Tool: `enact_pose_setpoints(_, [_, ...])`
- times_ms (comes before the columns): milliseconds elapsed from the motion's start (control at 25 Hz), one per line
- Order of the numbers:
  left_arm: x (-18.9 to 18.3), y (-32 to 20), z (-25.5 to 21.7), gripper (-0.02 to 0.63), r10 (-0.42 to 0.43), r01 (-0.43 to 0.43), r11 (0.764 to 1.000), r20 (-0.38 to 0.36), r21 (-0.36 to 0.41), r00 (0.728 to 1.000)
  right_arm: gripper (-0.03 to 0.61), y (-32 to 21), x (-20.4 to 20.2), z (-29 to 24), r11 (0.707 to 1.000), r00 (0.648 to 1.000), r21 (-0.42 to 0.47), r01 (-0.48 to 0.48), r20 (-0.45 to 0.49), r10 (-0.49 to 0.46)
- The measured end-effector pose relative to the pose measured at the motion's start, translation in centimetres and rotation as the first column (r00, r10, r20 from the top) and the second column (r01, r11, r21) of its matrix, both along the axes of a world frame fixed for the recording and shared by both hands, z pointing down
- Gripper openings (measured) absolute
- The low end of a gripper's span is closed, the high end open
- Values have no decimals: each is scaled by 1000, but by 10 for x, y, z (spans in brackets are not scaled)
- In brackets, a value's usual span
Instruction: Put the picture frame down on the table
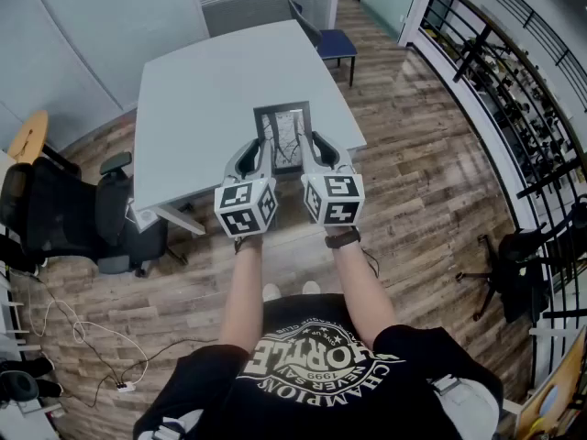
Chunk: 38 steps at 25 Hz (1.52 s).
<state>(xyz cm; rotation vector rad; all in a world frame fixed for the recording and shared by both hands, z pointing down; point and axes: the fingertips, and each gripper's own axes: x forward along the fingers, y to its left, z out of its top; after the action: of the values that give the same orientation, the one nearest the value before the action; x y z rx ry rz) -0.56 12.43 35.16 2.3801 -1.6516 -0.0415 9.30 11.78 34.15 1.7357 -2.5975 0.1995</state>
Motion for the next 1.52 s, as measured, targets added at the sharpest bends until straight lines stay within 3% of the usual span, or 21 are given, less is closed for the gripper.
enact_pose_setpoints(440, [54, 20, 4, 71, 10, -10, 1000, -9, 2, 1000, 64, 17, 54, 5, 1000, 1000, -7, -15, -9, 15])
enact_pose_setpoints(680, [52, 20, 17, 71, -14, 13, 1000, -22, -25, 1000, 64, 16, 51, 16, 998, 998, -11, 54, -22, -54])
enact_pose_setpoints(840, [52, 5, 23, 72, -20, 19, 999, -31, -37, 999, 63, 0, 52, 20, 999, 998, 2, 45, -35, -45])
enact_pose_setpoints(1240, [50, -93, 49, 74, 18, -23, 997, -62, -72, 998, 64, -95, 49, 46, 999, 999, -54, 6, -54, -9])
enact_pose_setpoints(1520, [11, -197, 40, 74, 17, -23, 997, -72, -73, 997, 64, -197, 11, 40, 998, 999, -60, -13, -53, 9])
